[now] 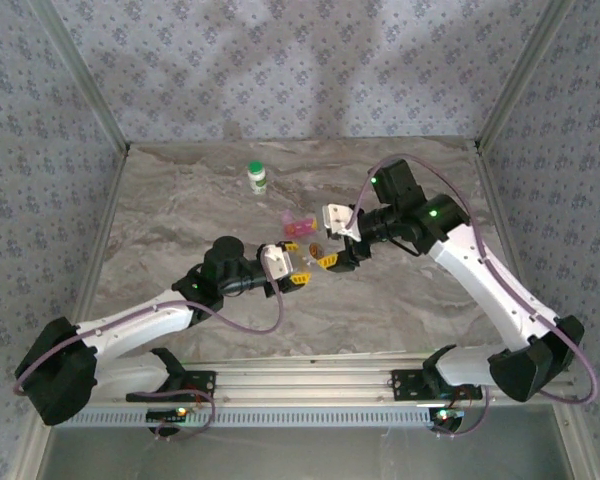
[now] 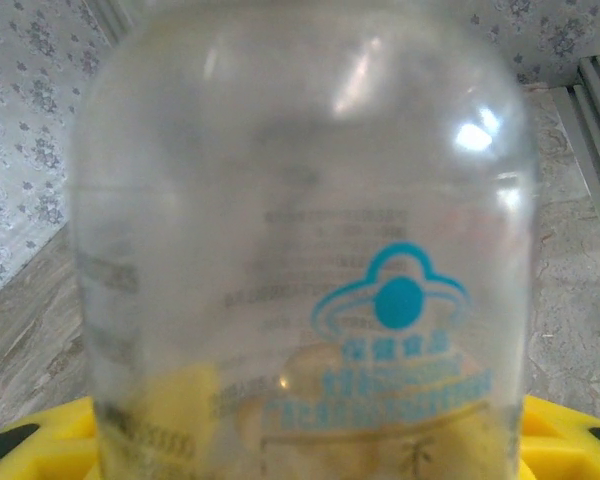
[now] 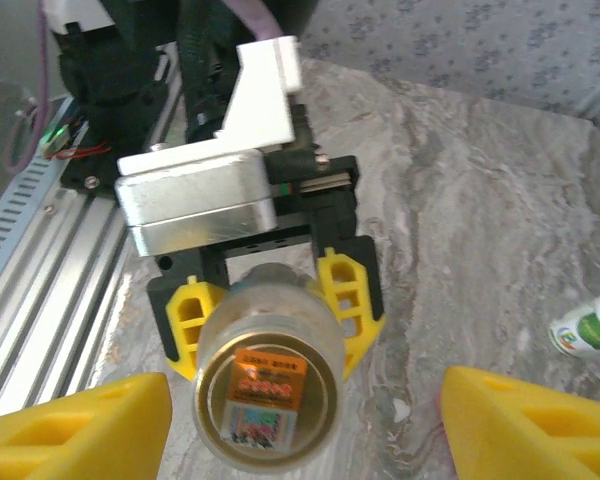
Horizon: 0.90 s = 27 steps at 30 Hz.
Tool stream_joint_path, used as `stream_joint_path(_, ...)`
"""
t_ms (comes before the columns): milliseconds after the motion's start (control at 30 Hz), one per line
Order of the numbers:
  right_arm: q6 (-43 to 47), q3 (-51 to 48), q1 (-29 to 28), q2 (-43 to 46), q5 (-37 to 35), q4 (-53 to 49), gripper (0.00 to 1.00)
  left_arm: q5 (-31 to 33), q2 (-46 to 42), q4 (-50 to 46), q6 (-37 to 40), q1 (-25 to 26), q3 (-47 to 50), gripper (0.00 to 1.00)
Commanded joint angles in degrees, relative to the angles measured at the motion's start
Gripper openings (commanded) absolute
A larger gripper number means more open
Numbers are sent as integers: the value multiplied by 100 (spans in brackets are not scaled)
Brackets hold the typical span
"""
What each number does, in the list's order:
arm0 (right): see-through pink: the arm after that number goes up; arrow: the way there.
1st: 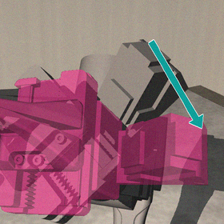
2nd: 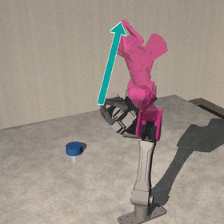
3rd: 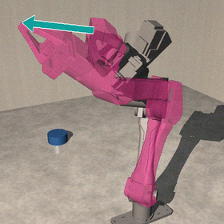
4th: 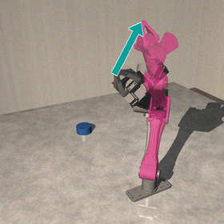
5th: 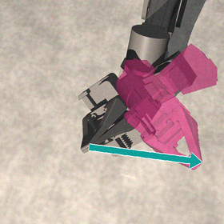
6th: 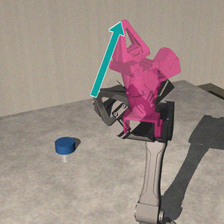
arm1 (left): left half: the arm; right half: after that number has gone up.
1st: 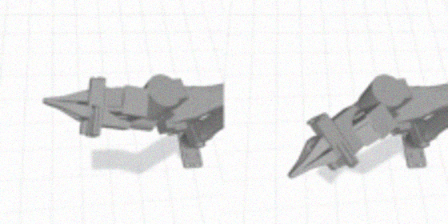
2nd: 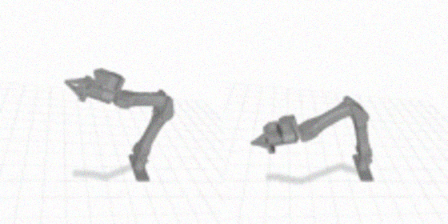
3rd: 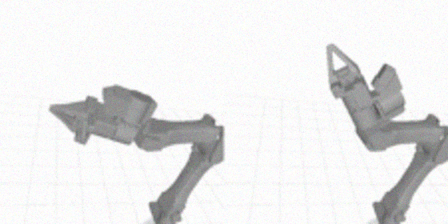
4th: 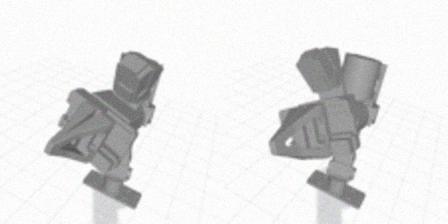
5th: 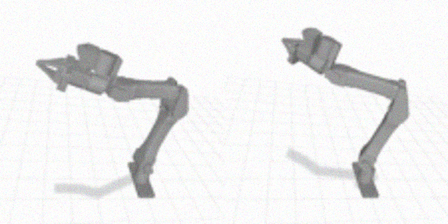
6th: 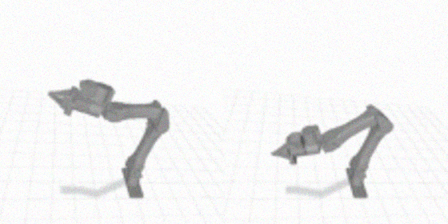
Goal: Sort the pills into containers
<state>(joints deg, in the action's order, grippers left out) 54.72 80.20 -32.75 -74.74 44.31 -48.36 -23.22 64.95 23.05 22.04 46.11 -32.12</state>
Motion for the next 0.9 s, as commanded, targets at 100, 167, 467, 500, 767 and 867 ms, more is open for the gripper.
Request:
stream_joint_path(100,525,303,-200,-265,90,-625,70,-199,-145,37,67,-38,17,0)
stream_joint_path(167,530,319,-248,-326,-8,-657,69,-205,-141,35,62,-32,8,0)
stream_joint_path(467,294,159,-406,-327,-405,-468,43,-171,-159,43,37,-34,-22,0)
stream_joint_path(500,164,72,-449,-282,-463,-363,40,-128,-158,42,42,-35,-31,0)
stream_joint_path(767,-2940,-1239,-715,245,-1452,1166,29,266,-116,47,219,-39,-262,0)
stream_joint_path(867,-4694,-1607,-689,323,-2024,1690,32,380,-89,162,287,-32,-328,0)
